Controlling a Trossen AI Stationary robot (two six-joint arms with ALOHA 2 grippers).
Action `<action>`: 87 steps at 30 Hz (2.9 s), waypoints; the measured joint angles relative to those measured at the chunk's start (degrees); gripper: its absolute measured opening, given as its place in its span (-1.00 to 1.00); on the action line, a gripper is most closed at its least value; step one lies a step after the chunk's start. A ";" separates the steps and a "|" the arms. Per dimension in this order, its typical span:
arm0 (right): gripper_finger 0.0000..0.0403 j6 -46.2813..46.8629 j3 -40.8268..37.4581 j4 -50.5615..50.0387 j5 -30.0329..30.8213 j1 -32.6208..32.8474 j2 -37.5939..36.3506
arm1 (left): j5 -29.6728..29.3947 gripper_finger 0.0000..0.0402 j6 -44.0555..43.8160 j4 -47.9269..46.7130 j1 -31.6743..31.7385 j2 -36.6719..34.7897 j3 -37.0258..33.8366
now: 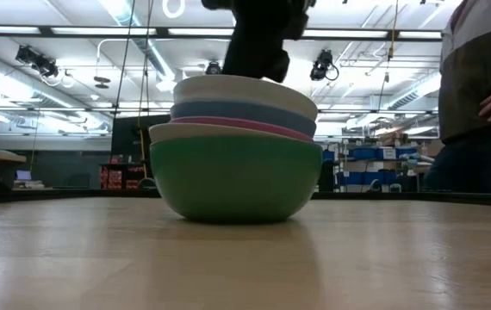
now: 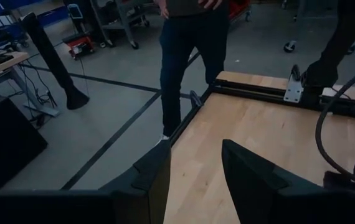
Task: Nest bowls inside each other
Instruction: Return to Home Position
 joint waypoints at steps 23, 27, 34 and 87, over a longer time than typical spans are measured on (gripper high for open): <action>-0.60 -14.57 -25.28 14.90 25.11 -5.89 -46.14 | 3.17 -0.24 0.43 0.13 -3.10 -23.04 -13.61; -0.60 -14.26 -33.53 15.03 25.26 -5.01 -59.41 | 7.39 -0.24 1.70 1.80 -3.10 -29.98 -20.05; -0.60 -14.06 -49.72 21.48 26.14 -4.72 -77.61 | 13.05 -0.24 5.73 11.57 -3.10 -42.54 -33.90; -0.60 -7.49 -96.29 56.21 15.35 -14.88 -92.33 | 27.32 -0.24 0.04 37.86 -3.10 -47.16 -65.56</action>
